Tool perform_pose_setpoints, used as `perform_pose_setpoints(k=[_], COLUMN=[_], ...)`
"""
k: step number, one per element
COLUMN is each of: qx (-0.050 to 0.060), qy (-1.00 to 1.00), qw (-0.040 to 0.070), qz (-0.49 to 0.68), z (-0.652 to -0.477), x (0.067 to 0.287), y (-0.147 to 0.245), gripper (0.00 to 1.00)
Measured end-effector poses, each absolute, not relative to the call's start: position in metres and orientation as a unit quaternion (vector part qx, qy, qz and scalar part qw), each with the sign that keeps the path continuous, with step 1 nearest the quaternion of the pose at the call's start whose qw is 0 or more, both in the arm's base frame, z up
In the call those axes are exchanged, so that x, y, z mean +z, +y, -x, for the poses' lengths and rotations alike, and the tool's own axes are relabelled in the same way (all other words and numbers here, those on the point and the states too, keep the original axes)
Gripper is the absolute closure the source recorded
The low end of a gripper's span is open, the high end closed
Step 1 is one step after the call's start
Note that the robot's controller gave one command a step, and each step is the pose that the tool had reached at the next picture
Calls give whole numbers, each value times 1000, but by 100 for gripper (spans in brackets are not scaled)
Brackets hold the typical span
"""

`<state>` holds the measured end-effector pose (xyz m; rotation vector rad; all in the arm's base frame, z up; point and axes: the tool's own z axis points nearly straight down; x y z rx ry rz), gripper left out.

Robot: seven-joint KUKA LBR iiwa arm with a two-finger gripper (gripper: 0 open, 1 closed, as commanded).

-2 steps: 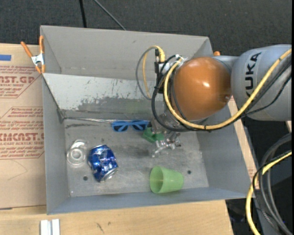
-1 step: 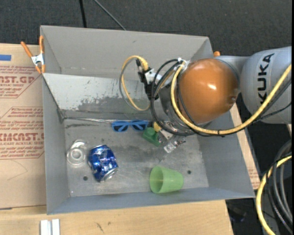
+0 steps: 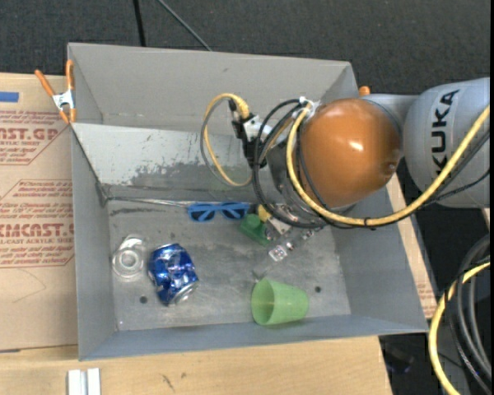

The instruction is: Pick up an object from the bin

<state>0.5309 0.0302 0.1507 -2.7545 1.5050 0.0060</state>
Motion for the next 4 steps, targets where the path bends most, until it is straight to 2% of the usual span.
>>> perform_pose_setpoints(k=[1, 2, 3, 4], qx=[4, -2, 1, -2], qy=[424, 424, 270, 270], qw=[-1, 4, 1, 2], qz=[906, 906, 963, 963], z=[-490, -495, -509, -528], x=[94, 99, 135, 209], y=[14, 16, 9, 6], gripper=[0, 100, 100, 100])
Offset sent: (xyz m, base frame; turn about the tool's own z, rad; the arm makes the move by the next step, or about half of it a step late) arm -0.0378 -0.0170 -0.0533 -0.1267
